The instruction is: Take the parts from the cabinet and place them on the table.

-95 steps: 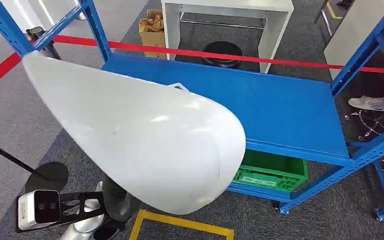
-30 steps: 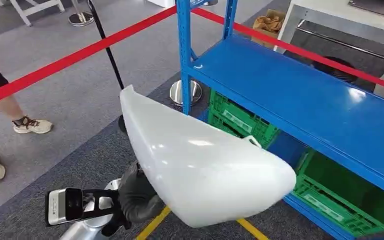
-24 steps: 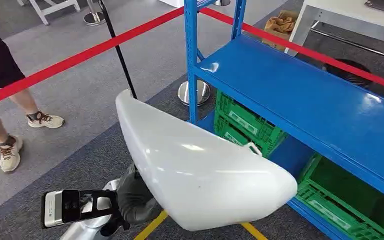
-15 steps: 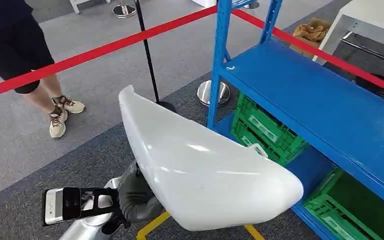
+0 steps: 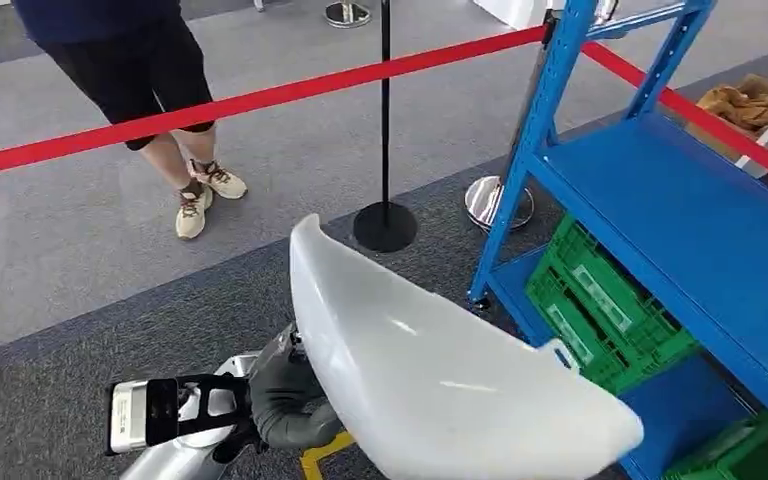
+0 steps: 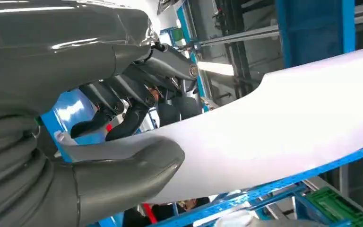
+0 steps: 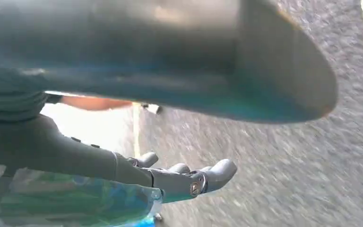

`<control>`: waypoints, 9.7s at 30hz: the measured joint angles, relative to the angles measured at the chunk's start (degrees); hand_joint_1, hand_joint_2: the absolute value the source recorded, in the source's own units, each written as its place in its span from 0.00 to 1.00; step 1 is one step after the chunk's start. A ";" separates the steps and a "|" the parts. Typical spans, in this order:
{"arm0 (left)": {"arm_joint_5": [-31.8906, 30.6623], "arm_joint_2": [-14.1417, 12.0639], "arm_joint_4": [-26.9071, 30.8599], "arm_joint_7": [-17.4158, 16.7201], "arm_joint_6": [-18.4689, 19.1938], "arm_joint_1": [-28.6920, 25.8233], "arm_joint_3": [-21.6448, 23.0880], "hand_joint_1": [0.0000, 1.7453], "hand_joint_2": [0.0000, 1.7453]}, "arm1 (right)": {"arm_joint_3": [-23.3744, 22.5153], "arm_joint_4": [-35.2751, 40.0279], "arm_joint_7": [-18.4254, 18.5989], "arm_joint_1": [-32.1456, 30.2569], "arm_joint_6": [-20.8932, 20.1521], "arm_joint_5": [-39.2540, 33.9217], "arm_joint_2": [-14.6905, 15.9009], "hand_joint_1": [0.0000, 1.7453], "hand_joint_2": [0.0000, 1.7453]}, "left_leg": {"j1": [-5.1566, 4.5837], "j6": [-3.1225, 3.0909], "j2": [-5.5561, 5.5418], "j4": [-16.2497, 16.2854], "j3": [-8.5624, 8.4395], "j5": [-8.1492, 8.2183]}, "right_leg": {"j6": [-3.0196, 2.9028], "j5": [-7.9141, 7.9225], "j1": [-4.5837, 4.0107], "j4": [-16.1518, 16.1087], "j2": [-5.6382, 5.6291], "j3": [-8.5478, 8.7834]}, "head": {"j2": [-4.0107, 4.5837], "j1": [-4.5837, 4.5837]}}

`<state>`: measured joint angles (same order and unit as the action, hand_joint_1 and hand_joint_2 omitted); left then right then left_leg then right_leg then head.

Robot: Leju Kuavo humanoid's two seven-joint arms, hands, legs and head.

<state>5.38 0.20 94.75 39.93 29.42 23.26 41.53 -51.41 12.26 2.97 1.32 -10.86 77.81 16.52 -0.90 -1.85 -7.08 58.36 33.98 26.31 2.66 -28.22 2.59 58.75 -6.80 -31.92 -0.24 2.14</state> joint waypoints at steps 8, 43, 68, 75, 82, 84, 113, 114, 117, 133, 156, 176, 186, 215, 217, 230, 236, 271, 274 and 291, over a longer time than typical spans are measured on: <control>0.77 0.24 -1.69 -1.01 -1.51 2.25 2.40 1.00 1.00 | 0.28 -0.07 -0.44 -0.07 -0.07 1.09 -1.81 0.00 0.00 | 0.44 1.80 6.60 15.79 9.20 6.97 | -1.80 0.18 -0.93 -0.09 7.22 0.34 | 0.00 0.64; -3.06 0.85 -5.16 -2.80 -2.12 3.73 6.49 1.00 1.00 | 0.68 -0.20 -3.80 0.74 1.29 4.02 -1.49 0.00 0.00 | 0.26 0.79 8.24 5.12 3.14 1.10 | -1.52 0.62 -1.24 -0.20 11.58 -0.12 | 0.00 0.38; -4.39 0.02 0.98 -3.28 -0.55 0.66 3.17 1.00 1.00 | 2.03 0.00 -3.69 1.65 1.88 7.06 2.18 0.00 0.00 | 0.40 1.10 6.58 12.08 6.37 6.95 | -1.32 0.33 -0.87 -0.36 7.43 0.10 | 0.00 0.11; -5.99 -0.46 1.05 -3.23 -0.46 -0.98 2.47 1.00 1.00 | 2.56 0.00 -4.00 2.09 1.57 7.98 2.10 0.00 0.00 | -0.88 -0.54 12.48 0.38 0.39 1.01 | -1.15 -0.62 -1.45 -0.36 12.62 1.24 | 0.00 0.07; -6.23 0.02 0.85 -3.30 0.07 -1.00 2.32 1.00 1.00 | 2.60 0.09 -4.39 2.72 1.95 7.89 1.36 0.00 0.00 | -0.08 -2.05 7.55 -1.10 -0.70 0.17 | 0.55 -4.34 -1.12 4.74 9.15 -0.18 | 0.00 -0.41; -6.32 0.07 0.46 -3.32 0.09 -1.13 2.45 1.00 1.00 | 2.60 0.09 -4.11 2.33 1.97 7.89 1.42 0.00 0.00 | -0.01 -2.09 5.75 -1.07 -0.65 0.19 | 0.96 -8.05 -1.13 13.99 7.38 -5.19 | 0.00 -0.85; -4.90 0.52 -2.16 -3.80 0.90 -1.24 2.05 1.00 1.00 | 1.99 0.11 -3.87 2.14 1.70 7.91 0.39 0.00 0.00 | 0.23 -1.94 7.56 -1.35 -1.09 0.67 | 0.82 -5.78 -1.21 7.43 8.12 -1.55 | 0.00 -0.81; -5.33 0.52 -2.36 -3.82 0.81 -1.31 2.10 1.00 1.00 | 1.95 0.11 -3.78 1.97 1.71 7.91 0.48 0.00 0.00 | 0.29 -1.98 6.66 -1.32 -1.06 0.70 | 1.03 -7.65 -1.20 12.06 7.39 -4.05 | 0.00 -0.85; -5.40 0.52 -2.51 -3.89 0.68 -1.48 2.20 1.00 1.00 | 1.95 0.09 -3.78 1.66 1.77 7.98 0.35 0.00 0.00 | 0.43 -1.85 3.82 -1.22 -1.22 0.79 | 1.26 -6.04 -0.97 14.89 7.07 -6.95 | 0.00 -0.87; -5.29 0.79 -1.90 -4.48 0.22 -1.33 2.29 1.00 1.00 | 1.92 0.11 -4.22 1.91 2.08 7.98 0.31 0.00 0.00 | 0.84 1.04 6.92 13.49 7.30 5.54 | -1.79 -0.28 -1.13 -0.22 10.72 -0.01 | 0.00 -0.30; -5.27 1.36 -0.94 -5.86 0.83 -0.35 3.43 1.00 1.00 | 0.48 0.13 -5.75 2.01 2.91 6.16 -0.72 0.00 0.00 | 0.06 0.33 6.45 -0.24 -1.13 2.90 | -1.15 0.44 -0.70 -0.30 6.75 -0.80 | 0.00 -1.13; -5.03 2.60 -0.66 -7.41 0.57 0.89 4.52 1.00 1.00 | 0.04 0.17 -6.34 2.22 3.69 6.14 -1.62 0.00 0.00 | -0.03 -2.44 6.40 -0.94 -1.66 2.28 | 1.09 -7.98 -0.95 16.89 6.88 -7.89 | 0.00 -1.75; -4.79 2.62 -0.48 -7.87 0.04 1.01 5.13 1.00 1.00 | 0.04 0.20 -6.71 1.93 3.89 6.60 -1.92 0.00 0.00 | -0.19 0.01 6.35 1.41 -4.46 4.66 | -1.23 2.15 -0.87 -0.04 6.79 -2.73 | 0.00 -1.64; -5.44 2.95 -1.20 -8.41 -0.66 1.50 6.12 1.00 1.00 | 0.02 0.22 -7.72 1.93 3.98 7.58 -2.95 0.00 0.00 | 0.14 0.15 5.93 -0.09 -9.47 9.49 | -1.06 2.47 -1.33 2.21 6.83 -5.40 | 0.02 -1.90; -5.49 3.30 -1.20 -8.28 -1.01 1.85 6.14 1.00 1.00 | 0.02 0.26 -7.74 2.21 4.20 7.56 -3.00 0.00 0.00 | 0.01 0.52 6.16 4.46 -6.84 7.05 | -1.66 1.58 -0.78 1.77 6.67 -3.70 | 0.02 -1.83; -6.67 2.34 -2.58 -6.84 -2.10 1.37 5.99 1.00 1.00 | 0.00 0.28 -8.20 2.30 4.59 7.98 -3.65 0.00 0.00 | -0.69 -0.75 5.95 1.31 3.90 -0.73 | -0.76 -5.75 -1.02 -0.35 5.84 8.18 | 0.02 -1.33; -6.67 2.75 -3.02 -6.62 -2.03 1.48 6.01 1.00 1.00 | 0.00 0.26 -8.20 2.64 4.63 8.00 -3.61 0.00 0.00 | -0.03 -2.22 6.18 -0.11 -0.62 0.86 | 0.64 -8.32 -1.05 15.05 6.20 -1.52 | 0.02 -1.72; -5.38 3.72 -4.35 -5.86 -0.87 2.34 6.12 1.00 1.00 | -1.92 0.26 -6.71 1.72 4.09 7.98 -3.80 0.00 0.00 | 0.13 -1.73 6.04 -0.19 -5.41 5.17 | 0.96 -9.64 -0.94 9.09 6.50 -7.81 | 0.00 -1.85; -5.38 3.72 -4.48 -5.90 -0.90 2.23 6.27 1.00 1.00 | -2.21 0.26 -6.60 1.40 4.09 7.98 -3.93 0.00 0.00 | -0.21 -0.84 5.82 -0.07 -7.95 8.07 | 0.09 5.11 -1.20 1.52 7.03 -6.78 | 0.00 -1.85; -6.49 2.78 -4.33 -6.34 -2.49 2.19 5.94 1.00 1.00 | -2.16 0.26 -6.19 2.28 4.28 9.14 -4.31 0.00 0.00 | -0.41 -0.50 6.90 1.34 5.31 -1.63 | -0.34 -5.93 -0.89 -0.75 7.12 7.48 | 0.00 -1.33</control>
<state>-1.11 2.97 90.42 33.59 26.93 25.44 47.47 -53.57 12.52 -3.21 3.59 -6.58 86.95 12.22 -1.31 -2.35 -0.17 59.71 39.29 24.69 2.32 -34.15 1.70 58.00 0.33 -24.44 -0.24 0.81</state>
